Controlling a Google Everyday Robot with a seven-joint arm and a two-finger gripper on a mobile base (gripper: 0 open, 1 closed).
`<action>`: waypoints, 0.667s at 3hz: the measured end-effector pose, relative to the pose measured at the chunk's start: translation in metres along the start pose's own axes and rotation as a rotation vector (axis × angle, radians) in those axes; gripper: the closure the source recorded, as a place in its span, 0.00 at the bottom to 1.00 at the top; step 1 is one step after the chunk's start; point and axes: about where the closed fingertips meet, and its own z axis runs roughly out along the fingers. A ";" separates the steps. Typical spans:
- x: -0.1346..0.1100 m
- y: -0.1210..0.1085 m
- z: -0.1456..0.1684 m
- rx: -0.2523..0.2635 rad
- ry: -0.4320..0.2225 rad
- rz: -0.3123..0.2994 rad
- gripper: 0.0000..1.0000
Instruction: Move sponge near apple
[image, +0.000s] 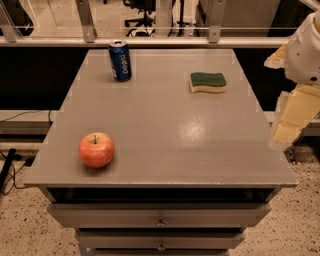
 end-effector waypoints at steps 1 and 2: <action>-0.003 -0.002 -0.001 0.014 -0.002 0.000 0.00; -0.011 -0.018 0.014 0.041 -0.041 0.031 0.00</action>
Offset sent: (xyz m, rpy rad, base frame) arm 0.0801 0.0176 -0.0316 0.1426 -0.1119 -0.0932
